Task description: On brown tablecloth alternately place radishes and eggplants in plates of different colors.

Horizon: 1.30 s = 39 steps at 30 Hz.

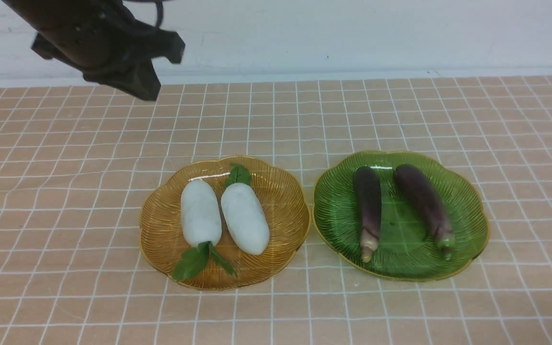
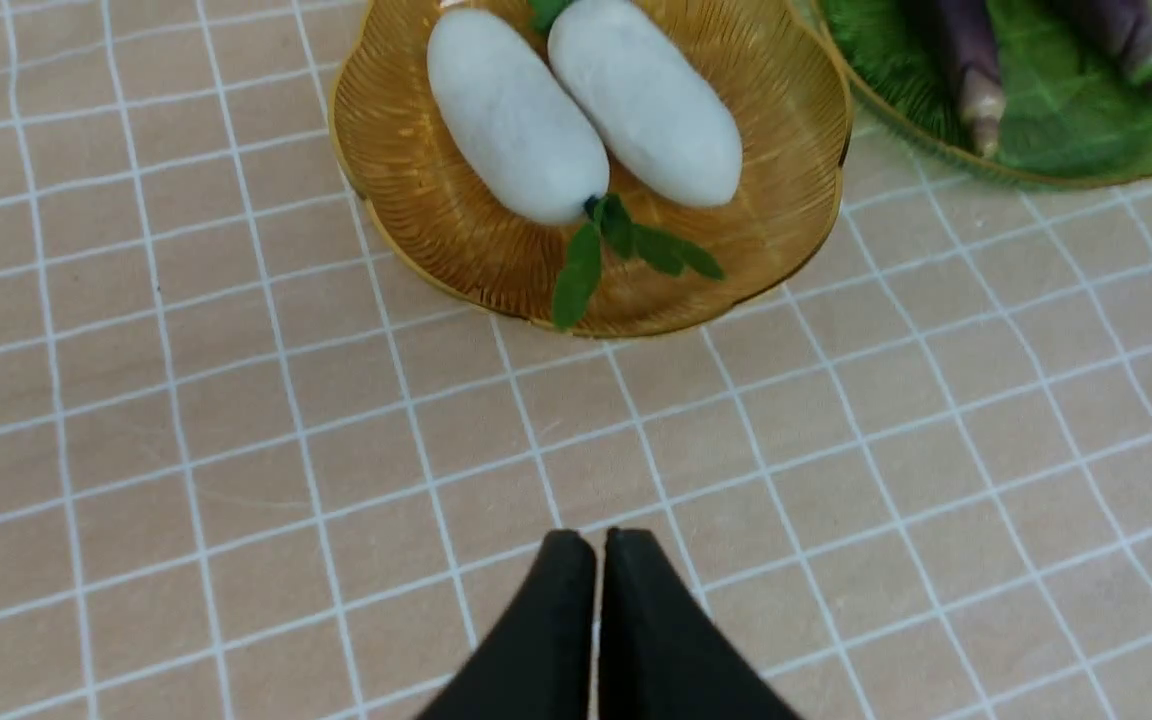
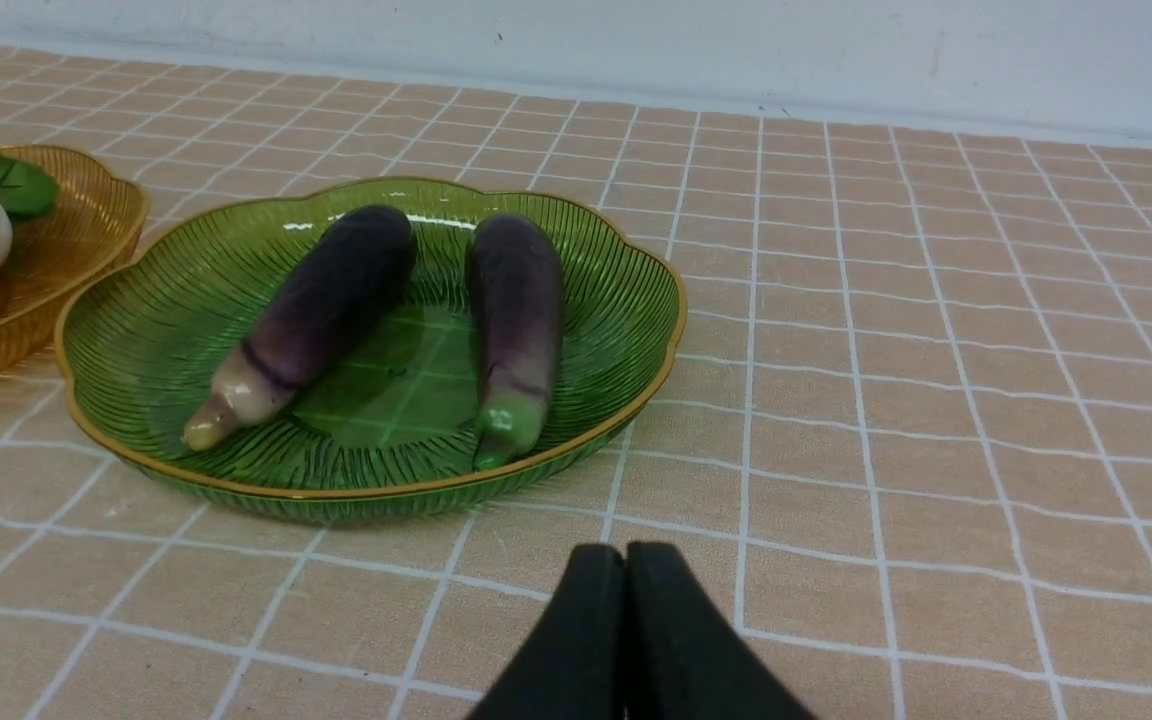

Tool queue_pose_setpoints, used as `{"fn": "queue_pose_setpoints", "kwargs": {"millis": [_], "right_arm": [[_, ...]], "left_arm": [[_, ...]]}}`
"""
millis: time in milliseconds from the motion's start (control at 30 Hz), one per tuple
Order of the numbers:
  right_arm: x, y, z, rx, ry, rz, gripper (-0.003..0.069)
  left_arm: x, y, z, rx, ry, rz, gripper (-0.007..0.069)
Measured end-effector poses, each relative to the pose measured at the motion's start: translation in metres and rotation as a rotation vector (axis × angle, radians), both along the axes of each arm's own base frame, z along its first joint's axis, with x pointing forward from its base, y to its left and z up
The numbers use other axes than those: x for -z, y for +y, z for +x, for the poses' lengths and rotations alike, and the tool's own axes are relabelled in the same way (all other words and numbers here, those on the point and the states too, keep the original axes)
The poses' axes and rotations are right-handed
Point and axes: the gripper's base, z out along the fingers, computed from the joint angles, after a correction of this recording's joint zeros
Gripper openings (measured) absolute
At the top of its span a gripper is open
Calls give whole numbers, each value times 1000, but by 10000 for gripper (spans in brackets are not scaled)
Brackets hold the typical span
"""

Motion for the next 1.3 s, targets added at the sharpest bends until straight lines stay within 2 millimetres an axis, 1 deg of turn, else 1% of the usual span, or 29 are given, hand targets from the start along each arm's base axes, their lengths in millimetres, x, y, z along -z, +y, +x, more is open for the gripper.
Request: {"fn": "queue_pose_setpoints", "kwargs": {"millis": [100, 200, 300, 400, 467, 567, 633, 833, 1000, 1167, 1300], "right_arm": [[0, -1, 0, 18, 0, 0, -15], [0, -1, 0, 18, 0, 0, -15], [0, 0, 0, -7, 0, 0, -15], [0, 2, 0, -35, 0, 0, -15], [0, 2, 0, -43, 0, -1, -15], [0, 2, 0, -43, 0, -1, -15], [0, 2, 0, -43, 0, -1, -15], [0, 2, 0, -43, 0, -1, -15], [0, 2, 0, -43, 0, -1, -15], [0, 2, 0, -43, 0, -1, -15], [0, 2, 0, -43, 0, -1, -15]], "left_arm": [[11, 3, -11, -10, -67, -23, -3], [20, 5, -17, -18, -110, -36, -3], [32, 7, -24, -33, -198, -64, -3], [43, 9, -27, -47, -252, -81, -3], [49, 9, -27, -49, -253, -82, -3], [48, 9, -25, -54, -276, -89, -3], [43, 9, -22, -67, -344, -111, -3], [39, 10, -13, -109, -500, -167, -3], [49, 11, -4, -145, -594, -199, -3], [60, 11, -1, -152, -585, -196, -3], [64, 11, -1, -142, -561, -165, -3]]}}
